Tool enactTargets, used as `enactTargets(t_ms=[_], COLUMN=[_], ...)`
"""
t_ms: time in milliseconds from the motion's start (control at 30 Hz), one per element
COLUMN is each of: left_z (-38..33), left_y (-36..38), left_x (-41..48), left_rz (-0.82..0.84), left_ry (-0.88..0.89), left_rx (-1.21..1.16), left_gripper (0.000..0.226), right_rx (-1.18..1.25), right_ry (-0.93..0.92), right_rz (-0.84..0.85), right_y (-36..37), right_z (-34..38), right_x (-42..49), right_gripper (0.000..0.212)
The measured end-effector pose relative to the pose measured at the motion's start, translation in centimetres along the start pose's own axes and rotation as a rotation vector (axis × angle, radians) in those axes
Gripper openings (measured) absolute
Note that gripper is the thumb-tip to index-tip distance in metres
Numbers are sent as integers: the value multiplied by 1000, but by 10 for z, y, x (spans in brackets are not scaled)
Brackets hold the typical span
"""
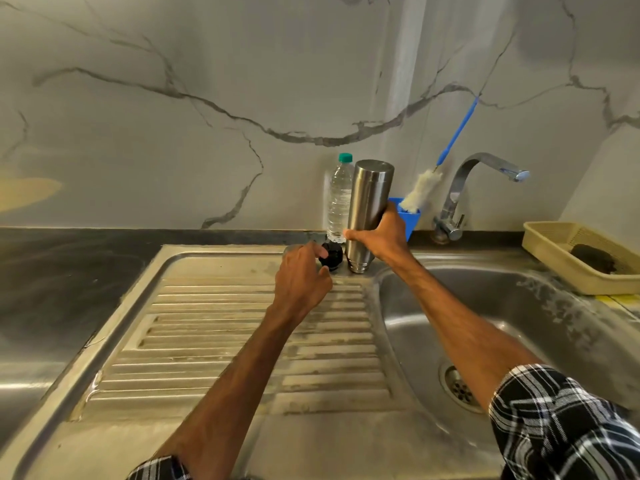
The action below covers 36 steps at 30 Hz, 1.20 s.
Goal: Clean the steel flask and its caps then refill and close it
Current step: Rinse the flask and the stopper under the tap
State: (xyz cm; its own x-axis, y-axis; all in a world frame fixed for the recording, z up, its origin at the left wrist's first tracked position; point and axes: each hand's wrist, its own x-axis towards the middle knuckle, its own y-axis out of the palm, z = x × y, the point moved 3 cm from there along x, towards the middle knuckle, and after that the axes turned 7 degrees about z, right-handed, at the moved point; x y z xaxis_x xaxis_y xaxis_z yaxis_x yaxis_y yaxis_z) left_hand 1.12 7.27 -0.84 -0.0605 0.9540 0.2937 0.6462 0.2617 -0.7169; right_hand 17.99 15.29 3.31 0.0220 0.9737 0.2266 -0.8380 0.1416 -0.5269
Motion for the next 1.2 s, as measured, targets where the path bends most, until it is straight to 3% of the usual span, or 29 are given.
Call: enactTargets(t_ms=[300,433,567,733,967,1200], left_z=[-4,-20,-31,-24,-29,-34], left_y=[7,13,26,34,29,16], left_x=[8,28,48,58,47,-10], left_rz=[7,40,193,282,247,122], left_ry=[64,150,153,135,175,159], left_rx=[100,340,630,762,691,263], left_gripper=[37,49,60,45,54,56], right_rx=[20,44,-5,-39,-43,25], right_ry=[-19,-28,9,43,49,-14], right_rz=[9,21,58,149,182,143], right_y=[2,0,2,-4,-34,-65], right_z=[-11,-15,-20,-29,-47,-60], right_x=[-3,-9,-13,-26,-53,-83], right_gripper=[91,91,83,82,83,39])
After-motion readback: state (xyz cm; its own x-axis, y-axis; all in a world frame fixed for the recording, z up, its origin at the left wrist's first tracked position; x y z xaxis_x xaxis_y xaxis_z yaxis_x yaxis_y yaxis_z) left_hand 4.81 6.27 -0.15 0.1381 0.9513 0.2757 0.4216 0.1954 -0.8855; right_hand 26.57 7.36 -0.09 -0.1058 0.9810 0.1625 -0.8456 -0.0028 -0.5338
